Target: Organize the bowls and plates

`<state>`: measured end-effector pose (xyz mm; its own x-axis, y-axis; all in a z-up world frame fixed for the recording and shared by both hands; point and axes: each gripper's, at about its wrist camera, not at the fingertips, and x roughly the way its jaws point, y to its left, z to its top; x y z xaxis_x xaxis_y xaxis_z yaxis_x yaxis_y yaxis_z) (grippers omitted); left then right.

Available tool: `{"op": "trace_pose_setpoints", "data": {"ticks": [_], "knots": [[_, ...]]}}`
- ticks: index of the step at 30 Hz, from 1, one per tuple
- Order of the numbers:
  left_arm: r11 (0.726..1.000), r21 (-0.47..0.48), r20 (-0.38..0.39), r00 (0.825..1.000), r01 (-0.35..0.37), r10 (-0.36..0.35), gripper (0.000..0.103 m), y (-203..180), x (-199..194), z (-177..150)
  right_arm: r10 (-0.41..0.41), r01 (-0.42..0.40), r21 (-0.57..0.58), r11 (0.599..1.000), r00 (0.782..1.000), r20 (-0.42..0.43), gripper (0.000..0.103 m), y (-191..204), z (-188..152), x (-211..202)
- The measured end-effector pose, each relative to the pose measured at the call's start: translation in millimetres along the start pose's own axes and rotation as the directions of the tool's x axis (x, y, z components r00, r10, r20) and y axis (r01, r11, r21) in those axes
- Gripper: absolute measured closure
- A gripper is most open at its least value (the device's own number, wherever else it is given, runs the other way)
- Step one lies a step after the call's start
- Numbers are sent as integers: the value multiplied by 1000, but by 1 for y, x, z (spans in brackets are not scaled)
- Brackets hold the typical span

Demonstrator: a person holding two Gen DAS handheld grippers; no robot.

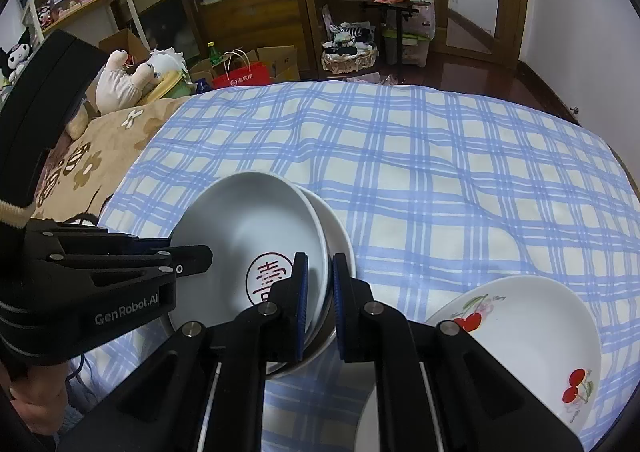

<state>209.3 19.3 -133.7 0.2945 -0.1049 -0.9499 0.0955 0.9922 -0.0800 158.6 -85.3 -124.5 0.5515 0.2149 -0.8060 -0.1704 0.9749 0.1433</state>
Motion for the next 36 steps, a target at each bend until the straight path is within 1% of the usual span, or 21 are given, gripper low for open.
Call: {"op": "trace_pose_setpoints", "data": {"ticks": [4,7,10,15,18,20,21,22,23,24,25,26,28,29,31,33,36], "knots": [[1000,1,5,1000,-4,4,86,1,-1,-1,10,-10,11,1000,1000,-3,91,-1,0,0],[999,26,79,997,-28,26,86,-2,-14,-1,16,-16,18,1000,1000,-3,90,-1,1,-1],[999,37,119,993,-17,13,86,-2,-23,0,12,-12,17,1000,1000,-4,90,0,1,-1],[999,28,117,993,-14,11,84,6,-26,0,16,-16,24,1000,1000,-2,90,-1,2,-3],[1000,11,104,995,-10,9,75,16,-26,2,30,-30,36,999,1000,-3,90,-4,4,-8],[1000,-1,104,994,-22,22,60,23,-27,3,42,-42,48,998,999,-7,86,-7,6,-11],[999,-11,112,993,-45,46,54,23,-29,1,42,-42,50,998,999,-9,78,-9,7,-13],[998,-20,119,990,-67,69,46,26,-30,2,40,-39,50,998,999,-9,64,-11,9,-16],[996,-30,125,989,-80,83,41,29,-31,4,35,-35,44,998,999,-7,57,-12,11,-19],[996,-36,124,989,-82,86,40,32,-31,5,32,-32,39,999,999,-1,48,-13,12,-22],[996,-43,120,989,-79,84,36,35,-32,6,28,-28,35,999,999,17,43,-15,14,-26],[996,-50,116,990,-75,81,31,39,-32,7,21,-22,35,999,999,29,41,-16,16,-31],[995,-52,114,989,-85,91,24,43,-31,8,4,-5,42,999,999,39,26,-20,19,-35],[994,-51,113,989,-94,99,22,47,-30,8,-9,7,45,999,999,38,22,-23,20,-37],[993,-49,105,988,-109,114,21,49,-29,8,-28,27,51,998,999,30,8,-29,22,-38],[992,-48,88,989,-116,119,19,50,-26,9,-47,47,55,997,999,8,1,-35,24,-38],[991,-46,65,990,-124,127,17,50,-21,9,-66,66,59,996,998,-4,0,-43,25,-41]]}}
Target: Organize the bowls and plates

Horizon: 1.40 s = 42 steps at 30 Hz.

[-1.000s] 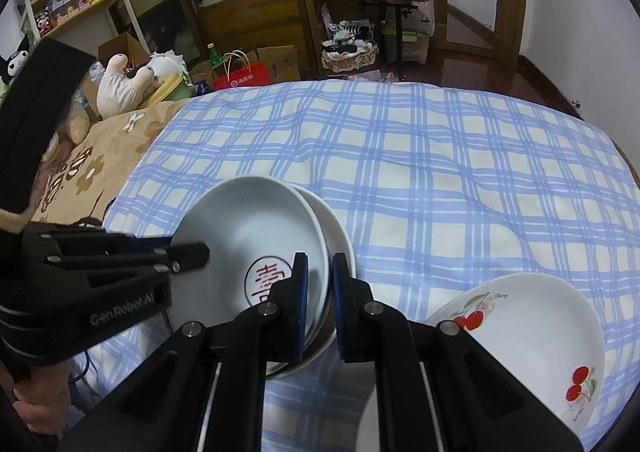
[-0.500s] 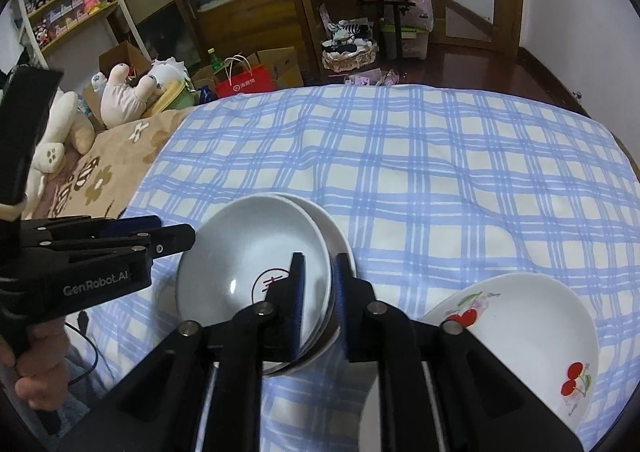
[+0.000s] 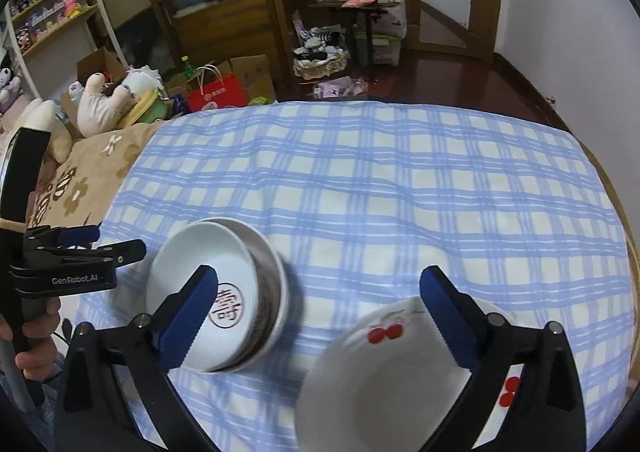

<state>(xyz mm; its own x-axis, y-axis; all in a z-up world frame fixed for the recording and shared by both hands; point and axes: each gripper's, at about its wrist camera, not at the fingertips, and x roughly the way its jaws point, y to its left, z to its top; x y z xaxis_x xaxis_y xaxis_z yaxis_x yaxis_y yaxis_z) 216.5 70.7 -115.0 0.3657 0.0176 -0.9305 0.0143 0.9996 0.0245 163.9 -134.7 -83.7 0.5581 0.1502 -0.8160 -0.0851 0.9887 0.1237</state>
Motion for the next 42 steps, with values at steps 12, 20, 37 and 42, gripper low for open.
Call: {"op": "trace_pose_setpoints", "data": {"ticks": [12,20,37,42], "knots": [[1000,-30,-76,997,-1,-1,13,3,15,-1,-93,96,17,995,988,-122,0,-21,-5,21],[997,-62,-116,992,44,-51,13,6,19,1,-62,70,46,996,984,-168,0,-27,-9,26],[998,-61,-157,987,29,-38,13,2,27,-1,-15,30,64,997,975,-220,0,-20,-14,40],[997,-69,-164,986,25,-36,13,3,29,0,16,8,103,995,972,-234,0,-24,-16,41]]}}
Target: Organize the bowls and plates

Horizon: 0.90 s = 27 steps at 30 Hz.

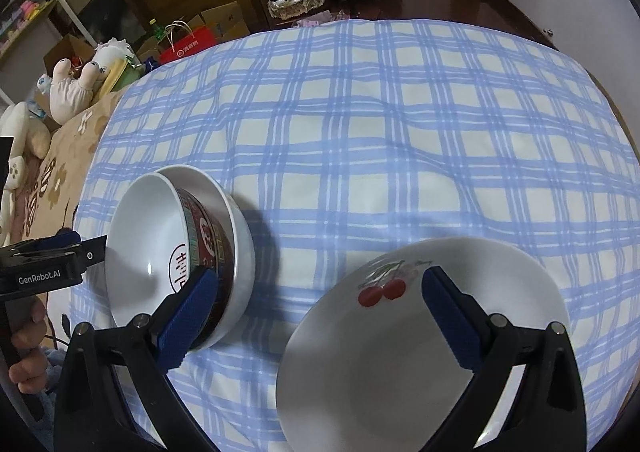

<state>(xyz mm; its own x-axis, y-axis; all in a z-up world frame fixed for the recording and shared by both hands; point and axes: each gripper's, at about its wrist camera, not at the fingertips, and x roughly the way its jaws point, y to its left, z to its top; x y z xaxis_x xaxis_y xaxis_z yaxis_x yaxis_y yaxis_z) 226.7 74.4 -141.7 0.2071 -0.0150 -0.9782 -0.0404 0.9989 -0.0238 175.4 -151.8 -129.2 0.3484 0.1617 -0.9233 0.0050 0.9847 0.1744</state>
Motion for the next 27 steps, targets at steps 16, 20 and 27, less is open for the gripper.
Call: {"op": "trace_pose_setpoints", "data": {"ticks": [16,20,27], "knots": [[1000,-12,-2,1000,-6,6,12,-2,0,1,16,-16,33,999,1000,-17,0,-5,-2,3],[1000,-8,-2,1000,6,-6,11,-2,0,0,-48,48,56,997,999,-18,0,-10,-3,8],[1000,5,8,1000,-27,27,11,-4,1,0,-11,13,85,996,1000,-23,0,-12,-5,9]]}}
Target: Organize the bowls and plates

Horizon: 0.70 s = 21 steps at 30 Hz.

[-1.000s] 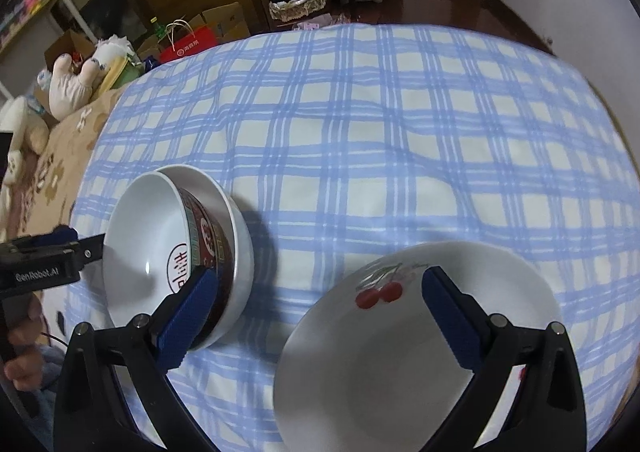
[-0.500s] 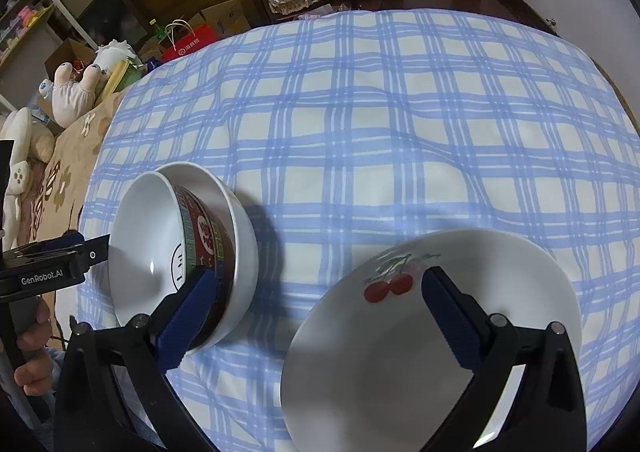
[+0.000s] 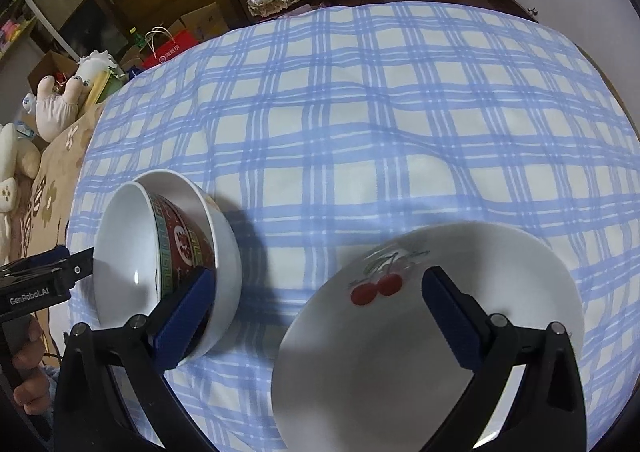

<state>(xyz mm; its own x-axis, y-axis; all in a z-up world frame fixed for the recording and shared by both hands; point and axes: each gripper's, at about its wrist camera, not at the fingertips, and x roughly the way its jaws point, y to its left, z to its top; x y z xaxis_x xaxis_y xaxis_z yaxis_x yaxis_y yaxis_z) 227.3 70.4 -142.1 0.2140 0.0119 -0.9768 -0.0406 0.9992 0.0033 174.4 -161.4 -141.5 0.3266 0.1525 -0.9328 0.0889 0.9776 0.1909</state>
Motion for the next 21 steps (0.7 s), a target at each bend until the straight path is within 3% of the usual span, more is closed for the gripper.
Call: {"op": "trace_pose_setpoints", "data": {"ticks": [4,21], "knots": [[1000,1,-2,1000,-4,4,11,2,1,0,22,-22,-2,1000,1000,-20,0,1,0,0],[1000,-4,-11,1000,-14,14,11,2,2,0,-63,63,-75,995,998,10,0,18,7,-4]]}}
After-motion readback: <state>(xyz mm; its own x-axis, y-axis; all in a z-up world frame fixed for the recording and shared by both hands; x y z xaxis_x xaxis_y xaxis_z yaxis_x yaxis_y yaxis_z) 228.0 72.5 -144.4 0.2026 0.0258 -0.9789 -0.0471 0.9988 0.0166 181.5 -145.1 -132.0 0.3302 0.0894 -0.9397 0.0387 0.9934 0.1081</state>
